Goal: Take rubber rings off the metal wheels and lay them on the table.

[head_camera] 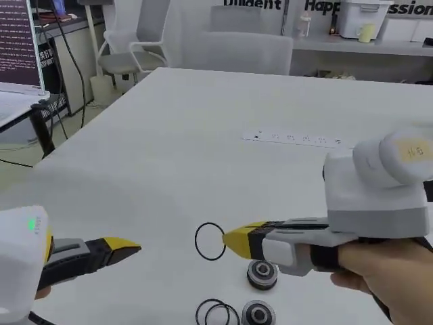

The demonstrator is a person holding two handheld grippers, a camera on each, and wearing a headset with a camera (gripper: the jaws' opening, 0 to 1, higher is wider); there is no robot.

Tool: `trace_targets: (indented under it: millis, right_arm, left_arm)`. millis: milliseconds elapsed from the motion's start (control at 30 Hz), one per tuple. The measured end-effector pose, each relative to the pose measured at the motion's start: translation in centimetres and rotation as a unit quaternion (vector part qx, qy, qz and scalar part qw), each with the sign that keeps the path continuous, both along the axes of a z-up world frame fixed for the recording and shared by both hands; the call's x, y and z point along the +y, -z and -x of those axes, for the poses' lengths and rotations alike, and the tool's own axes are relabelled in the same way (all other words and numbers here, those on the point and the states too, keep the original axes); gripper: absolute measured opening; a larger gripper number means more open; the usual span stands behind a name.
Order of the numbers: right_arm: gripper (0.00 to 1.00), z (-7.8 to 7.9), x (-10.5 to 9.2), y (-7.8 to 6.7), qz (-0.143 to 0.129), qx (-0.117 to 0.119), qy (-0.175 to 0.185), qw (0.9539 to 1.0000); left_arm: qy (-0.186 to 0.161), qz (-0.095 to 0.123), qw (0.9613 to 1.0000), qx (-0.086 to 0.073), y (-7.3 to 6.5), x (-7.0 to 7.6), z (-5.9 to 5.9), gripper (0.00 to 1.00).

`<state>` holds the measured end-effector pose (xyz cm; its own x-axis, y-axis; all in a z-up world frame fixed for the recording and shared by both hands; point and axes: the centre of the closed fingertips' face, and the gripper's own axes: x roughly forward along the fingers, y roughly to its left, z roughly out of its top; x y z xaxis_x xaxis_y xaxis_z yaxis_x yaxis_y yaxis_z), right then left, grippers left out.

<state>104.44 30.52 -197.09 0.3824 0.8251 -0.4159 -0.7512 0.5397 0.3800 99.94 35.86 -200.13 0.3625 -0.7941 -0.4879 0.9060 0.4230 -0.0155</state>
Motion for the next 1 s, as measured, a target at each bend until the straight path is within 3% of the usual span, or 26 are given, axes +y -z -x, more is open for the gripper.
trace_targets:
  millis: [367, 633, 1000]
  right_arm:
    - [0.00, 0.8, 0.9, 1.3, 0.014, 0.011, -0.022, 0.9996]
    - [0.00, 1.3, 1.1, 3.8, 0.038, 0.037, -0.029, 0.9982]
    - [0.00, 2.0, 1.3, 6.4, 0.075, 0.050, -0.048, 0.9947]
  left_arm:
    - [-0.004, 0.002, 0.9998, 0.017, 0.7, 0.1, 0.3, 0.88]
    - [0.003, 0.000, 0.9997, 0.024, 1.0, 0.1, 0.6, 0.91]
    - [-0.003, 0.008, 0.9994, 0.033, 1.0, 0.1, 0.6, 0.91]
